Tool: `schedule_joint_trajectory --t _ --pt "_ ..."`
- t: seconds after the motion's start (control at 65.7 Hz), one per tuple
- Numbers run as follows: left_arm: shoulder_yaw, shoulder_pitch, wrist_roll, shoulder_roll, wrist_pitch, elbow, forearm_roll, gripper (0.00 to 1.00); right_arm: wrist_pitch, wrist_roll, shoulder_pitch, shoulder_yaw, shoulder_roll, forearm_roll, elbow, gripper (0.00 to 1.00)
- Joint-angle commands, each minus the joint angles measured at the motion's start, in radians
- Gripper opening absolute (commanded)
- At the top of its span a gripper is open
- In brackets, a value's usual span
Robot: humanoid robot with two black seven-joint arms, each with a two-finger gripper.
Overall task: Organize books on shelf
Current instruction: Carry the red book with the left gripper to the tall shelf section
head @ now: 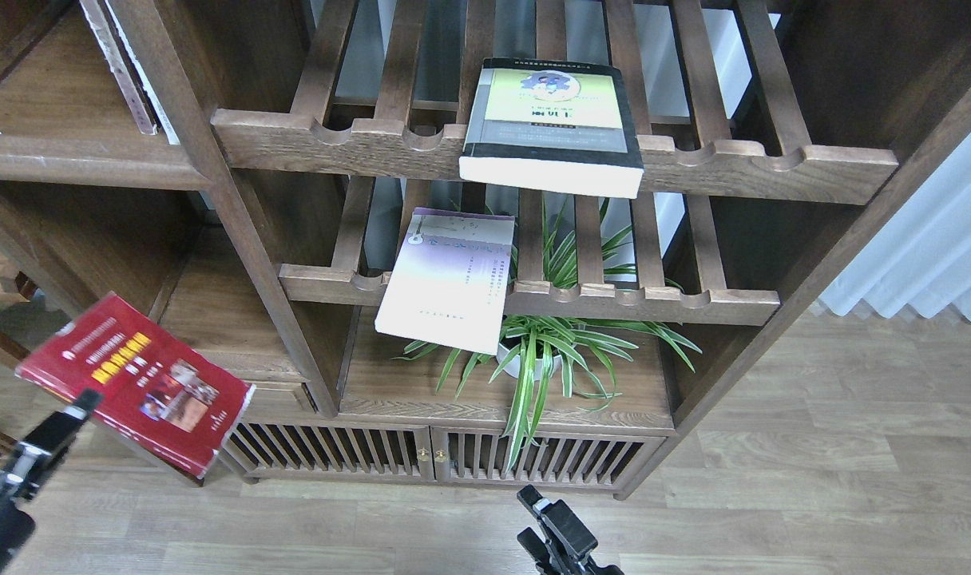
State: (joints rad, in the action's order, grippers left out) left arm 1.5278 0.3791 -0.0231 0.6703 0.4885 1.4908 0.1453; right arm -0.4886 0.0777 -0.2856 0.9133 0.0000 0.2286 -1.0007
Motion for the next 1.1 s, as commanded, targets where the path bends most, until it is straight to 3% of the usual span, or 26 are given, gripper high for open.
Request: schedule_joint_trajectory --t 0.0,0.228,0.426,0.563,0.791,1.08 --pt "0.106 0.004 0.005 0.017 0.000 0.026 0.000 0.07 0.000 -0.001 -0.004 -0.002 0.000 0.000 0.017 0.99" --pt "0.290 0.001 0.061 0.109 0.000 0.040 0.000 0.07 0.000 -0.001 -0.012 -0.002 0.000 0.000 0.031 1.00" --pt "0.364 -0.035 0.071 0.199 0.000 0.029 -0.004 0.07 0.000 -0.001 -0.013 -0.002 0.000 0.000 0.037 0.99" --pt "0.365 -0.111 0.101 0.244 0.000 0.009 -0.009 0.07 0.000 -0.001 -0.018 -0.002 0.000 0.000 0.037 0.99" --pt "0.324 -0.318 0.235 0.262 0.000 0.005 -0.050 0.07 0.000 -0.001 -0.024 -0.004 0.000 0.000 0.036 1.00" --pt "0.245 -0.505 0.238 0.295 0.000 -0.009 -0.107 0.07 0.000 -0.001 -0.032 -0.004 0.000 0.000 0.036 1.00"
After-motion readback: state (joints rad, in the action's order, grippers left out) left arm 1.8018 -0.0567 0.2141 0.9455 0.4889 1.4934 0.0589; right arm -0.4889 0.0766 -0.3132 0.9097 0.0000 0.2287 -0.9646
